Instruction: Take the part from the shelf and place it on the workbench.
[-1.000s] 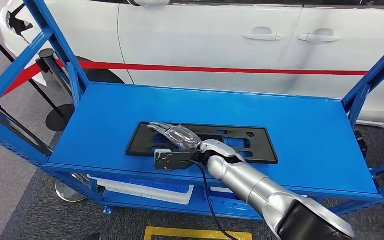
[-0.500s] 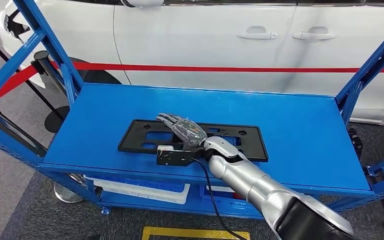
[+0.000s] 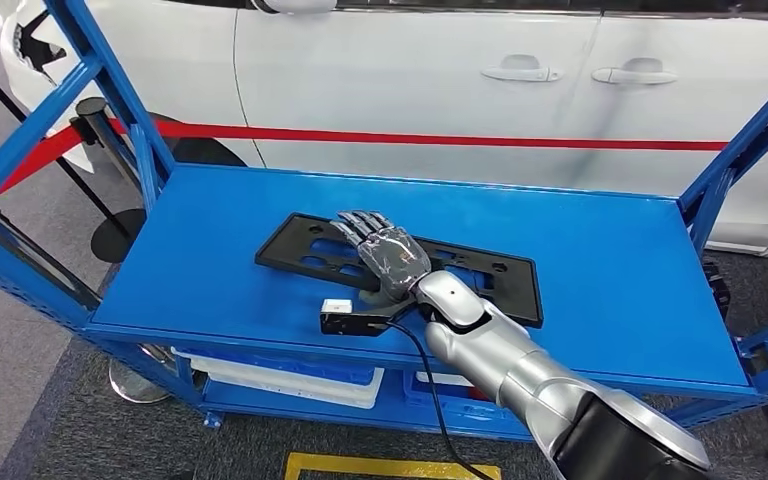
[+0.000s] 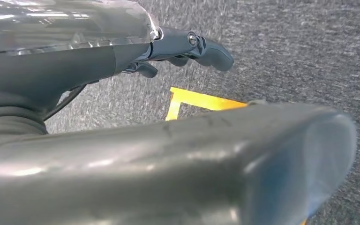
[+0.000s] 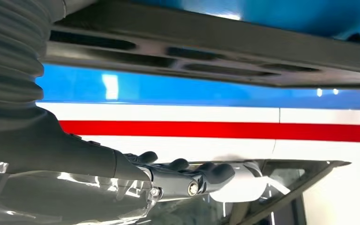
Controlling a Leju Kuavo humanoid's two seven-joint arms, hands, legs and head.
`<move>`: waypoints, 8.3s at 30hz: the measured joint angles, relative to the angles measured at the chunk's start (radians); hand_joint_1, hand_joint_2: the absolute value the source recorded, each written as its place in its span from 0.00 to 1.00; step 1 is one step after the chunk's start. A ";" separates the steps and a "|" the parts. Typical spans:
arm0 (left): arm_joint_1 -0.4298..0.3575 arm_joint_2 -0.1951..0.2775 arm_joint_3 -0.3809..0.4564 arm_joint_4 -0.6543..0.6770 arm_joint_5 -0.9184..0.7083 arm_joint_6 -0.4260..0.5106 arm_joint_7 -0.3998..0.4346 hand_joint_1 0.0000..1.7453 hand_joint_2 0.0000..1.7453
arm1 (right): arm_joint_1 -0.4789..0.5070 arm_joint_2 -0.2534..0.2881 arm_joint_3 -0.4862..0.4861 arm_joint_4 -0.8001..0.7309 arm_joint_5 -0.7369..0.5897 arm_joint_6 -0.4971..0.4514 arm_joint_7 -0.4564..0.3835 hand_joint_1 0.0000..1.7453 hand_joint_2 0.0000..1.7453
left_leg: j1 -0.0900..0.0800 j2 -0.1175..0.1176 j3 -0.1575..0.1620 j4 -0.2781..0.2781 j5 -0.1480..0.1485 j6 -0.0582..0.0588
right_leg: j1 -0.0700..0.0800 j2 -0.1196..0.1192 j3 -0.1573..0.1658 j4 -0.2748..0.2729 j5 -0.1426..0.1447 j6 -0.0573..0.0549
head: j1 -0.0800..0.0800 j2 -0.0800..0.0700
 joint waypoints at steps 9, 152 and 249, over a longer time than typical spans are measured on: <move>0.003 0.006 0.000 0.000 0.009 0.002 -0.012 0.00 0.00 | -0.002 0.005 0.004 0.017 0.019 0.009 -0.005 0.00 1.00 | 0.003 0.002 -0.126 0.274 -0.135 -0.033 | 0.005 -0.001 0.001 -0.018 0.006 -0.042 | -0.002 0.000; 0.030 -0.047 -0.046 0.000 0.060 0.050 0.042 0.00 1.00 | 0.190 -0.054 -0.802 -0.742 -1.535 1.170 -0.043 1.00 1.00 | -0.002 0.005 -0.045 -0.003 0.045 0.023 | -0.010 -0.001 -0.021 0.139 -0.093 0.019 | 0.001 0.000; 0.031 -0.034 -0.046 0.000 0.039 0.037 0.048 0.00 1.00 | 0.350 0.042 -0.751 -1.003 -1.330 1.337 -0.187 1.00 1.00 | -0.014 0.019 -0.055 -0.010 0.062 -0.001 | 0.013 -0.004 0.092 -0.037 -0.058 -0.021 | -0.006 0.000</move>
